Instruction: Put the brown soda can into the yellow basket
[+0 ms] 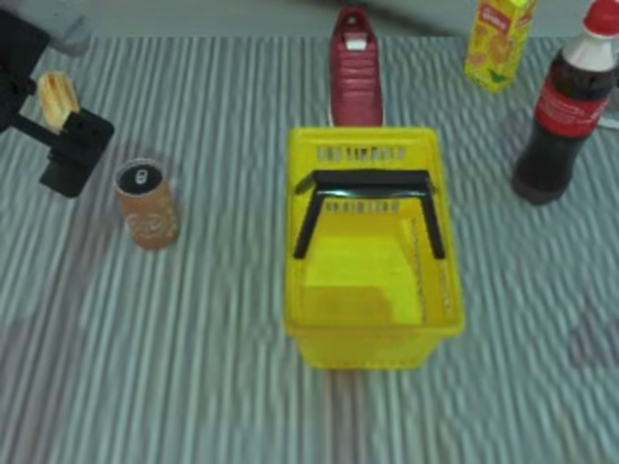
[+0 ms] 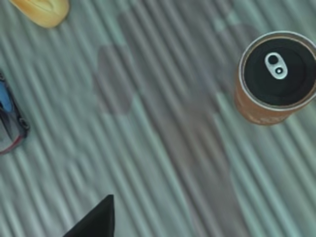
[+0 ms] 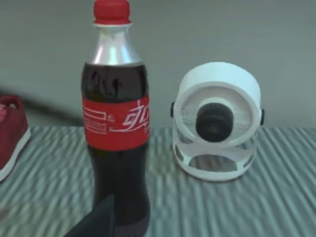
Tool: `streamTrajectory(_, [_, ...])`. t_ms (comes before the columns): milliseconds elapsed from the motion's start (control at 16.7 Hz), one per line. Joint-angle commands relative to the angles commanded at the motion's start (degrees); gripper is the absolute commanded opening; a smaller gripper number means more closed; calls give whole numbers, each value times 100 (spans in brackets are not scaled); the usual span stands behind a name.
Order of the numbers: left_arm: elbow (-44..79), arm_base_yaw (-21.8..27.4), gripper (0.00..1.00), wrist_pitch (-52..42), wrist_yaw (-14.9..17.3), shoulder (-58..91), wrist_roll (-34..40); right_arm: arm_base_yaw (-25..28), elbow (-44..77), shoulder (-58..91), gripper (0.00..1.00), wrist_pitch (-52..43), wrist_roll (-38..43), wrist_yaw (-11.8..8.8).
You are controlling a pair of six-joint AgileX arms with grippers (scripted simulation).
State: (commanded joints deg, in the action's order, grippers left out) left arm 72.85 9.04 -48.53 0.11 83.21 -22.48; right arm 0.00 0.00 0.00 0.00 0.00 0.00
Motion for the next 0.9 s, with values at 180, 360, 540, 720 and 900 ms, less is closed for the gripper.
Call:
streamTrajectory(180, [1467, 163, 100, -945, -7, 1755, -430, 0, 0, 0, 100, 0, 0, 0])
streamTrajectory(360, [2644, 303, 100, -1704, -6, 3145, -779, 0, 0, 0, 100, 0, 0, 0])
streamTrajectory(540, [3404, 405, 100, -2215, 0, 4033, -1018, 0, 0, 0, 100, 0, 0, 0])
streamTrajectory(720, [3688, 448, 100, -2421, 4, 4374, -1115, 0, 0, 0, 100, 0, 0, 0])
streamTrajectory(900, [3688, 448, 100, -2421, 4, 4374, -1115, 0, 0, 0, 100, 0, 0, 0])
